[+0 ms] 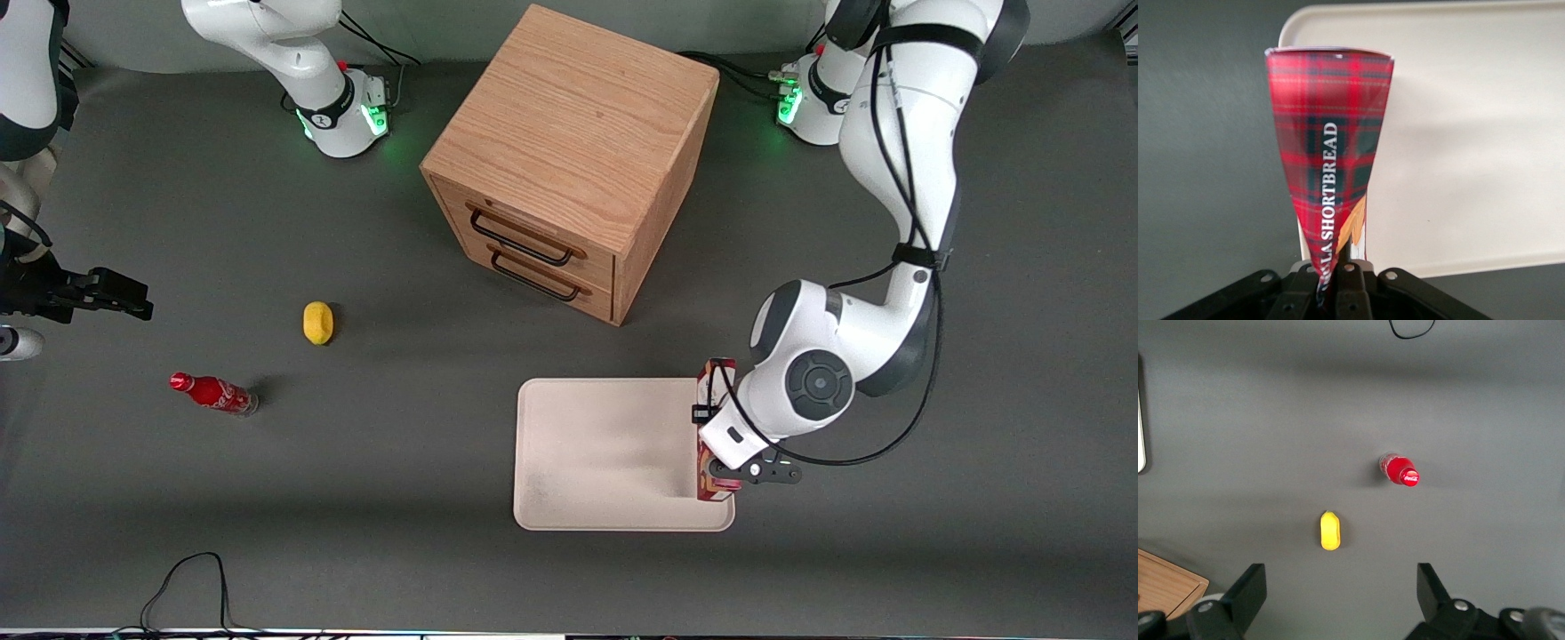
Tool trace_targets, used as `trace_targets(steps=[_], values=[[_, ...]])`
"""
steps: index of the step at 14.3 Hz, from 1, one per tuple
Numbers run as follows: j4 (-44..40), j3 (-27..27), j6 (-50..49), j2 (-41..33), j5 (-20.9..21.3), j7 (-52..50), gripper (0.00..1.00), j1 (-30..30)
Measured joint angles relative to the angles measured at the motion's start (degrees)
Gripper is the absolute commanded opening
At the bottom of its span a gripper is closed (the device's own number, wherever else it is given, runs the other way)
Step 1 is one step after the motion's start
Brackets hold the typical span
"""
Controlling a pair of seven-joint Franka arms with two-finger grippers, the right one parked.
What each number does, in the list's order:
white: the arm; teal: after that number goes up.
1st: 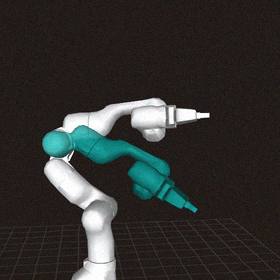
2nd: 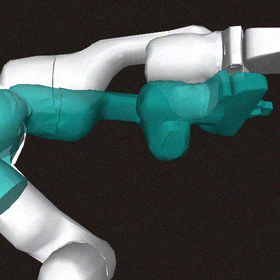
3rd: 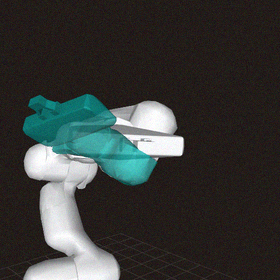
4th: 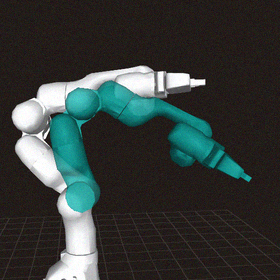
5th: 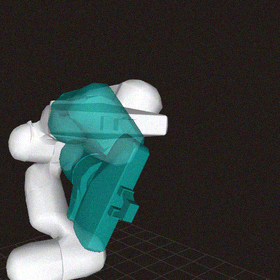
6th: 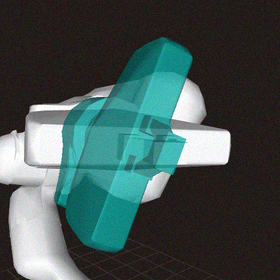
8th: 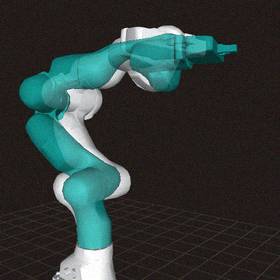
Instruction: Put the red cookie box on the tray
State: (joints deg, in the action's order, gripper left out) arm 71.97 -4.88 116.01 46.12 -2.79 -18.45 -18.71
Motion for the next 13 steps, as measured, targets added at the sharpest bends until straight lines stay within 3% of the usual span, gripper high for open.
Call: trace_targets(steps=[4,6,7,13], values=[[-0.57,0.47,0.22,2.28,-0.16,-2.14,0.00,-0.63],[-0.58,0.91,0.28,2.28,-0.28,-2.31,0.81,-0.93],[-0.54,1.15,0.98,2.37,-0.28,-2.31,0.97,-1.07],[-1.02,1.66,3.98,2.59,-0.25,-2.30,1.00,-1.48]])
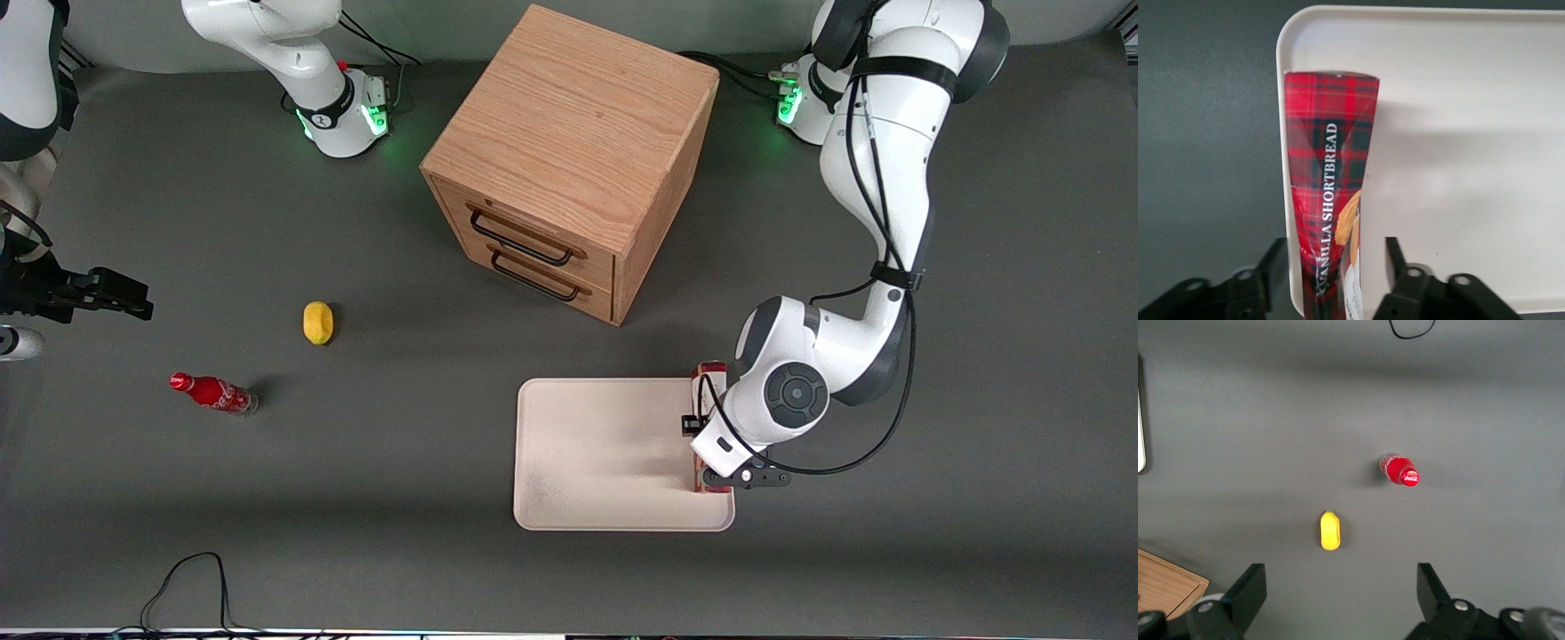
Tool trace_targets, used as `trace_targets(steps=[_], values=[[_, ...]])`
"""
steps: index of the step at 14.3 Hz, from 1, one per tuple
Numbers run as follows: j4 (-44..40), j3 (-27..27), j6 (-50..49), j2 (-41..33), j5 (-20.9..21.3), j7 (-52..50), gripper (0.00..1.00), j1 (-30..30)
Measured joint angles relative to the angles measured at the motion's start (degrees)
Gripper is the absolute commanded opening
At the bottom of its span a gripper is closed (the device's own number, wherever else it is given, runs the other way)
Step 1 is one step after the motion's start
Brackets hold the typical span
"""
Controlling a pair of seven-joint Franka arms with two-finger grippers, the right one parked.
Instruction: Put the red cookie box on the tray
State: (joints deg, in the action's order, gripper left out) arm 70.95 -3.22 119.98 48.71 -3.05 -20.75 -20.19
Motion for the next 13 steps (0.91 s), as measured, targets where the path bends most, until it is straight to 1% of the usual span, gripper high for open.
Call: trace_targets(steps=[3,6,8,13], values=[[-1.14,0.78,-2.82,-3.13,0.19,0.03,1.00,-0.11],[0.33,3.13,-10.07,-11.08,0.43,1.20,1.00,0.67],[5.56,4.61,-13.90,-18.50,0.54,4.26,1.00,2.85],[19.42,7.13,-21.87,-35.88,0.62,17.05,1.00,11.30]])
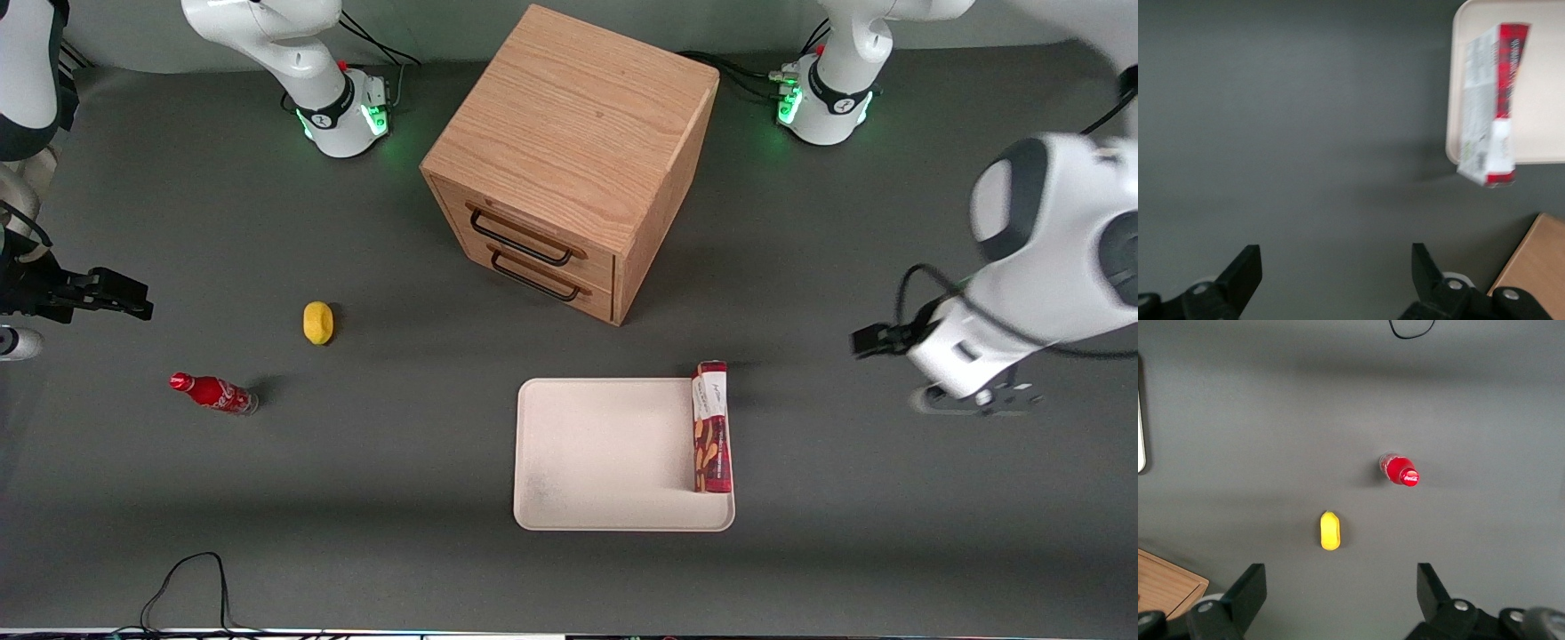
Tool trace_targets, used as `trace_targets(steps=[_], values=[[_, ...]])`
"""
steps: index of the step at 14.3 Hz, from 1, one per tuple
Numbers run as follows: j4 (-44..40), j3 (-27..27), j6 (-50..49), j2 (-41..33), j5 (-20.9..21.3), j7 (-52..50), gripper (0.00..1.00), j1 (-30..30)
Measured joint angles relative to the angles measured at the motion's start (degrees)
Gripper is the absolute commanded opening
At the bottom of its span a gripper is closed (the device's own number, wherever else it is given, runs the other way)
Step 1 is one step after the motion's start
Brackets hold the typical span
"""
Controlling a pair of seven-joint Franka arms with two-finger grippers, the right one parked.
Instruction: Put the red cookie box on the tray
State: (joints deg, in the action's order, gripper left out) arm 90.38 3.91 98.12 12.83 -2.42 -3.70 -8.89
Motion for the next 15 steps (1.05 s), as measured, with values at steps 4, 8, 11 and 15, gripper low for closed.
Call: trace_targets(steps=[4,8,11,15], values=[[7.47,0.53,-2.16,-11.45,0.13,9.05,1.00,7.11],[9.65,0.40,-4.51,-18.55,2.14,10.78,1.00,8.66],[10.32,0.14,-3.97,-18.95,2.31,10.79,1.00,8.66],[11.25,-0.03,-0.09,-17.11,2.33,10.81,1.00,8.65]])
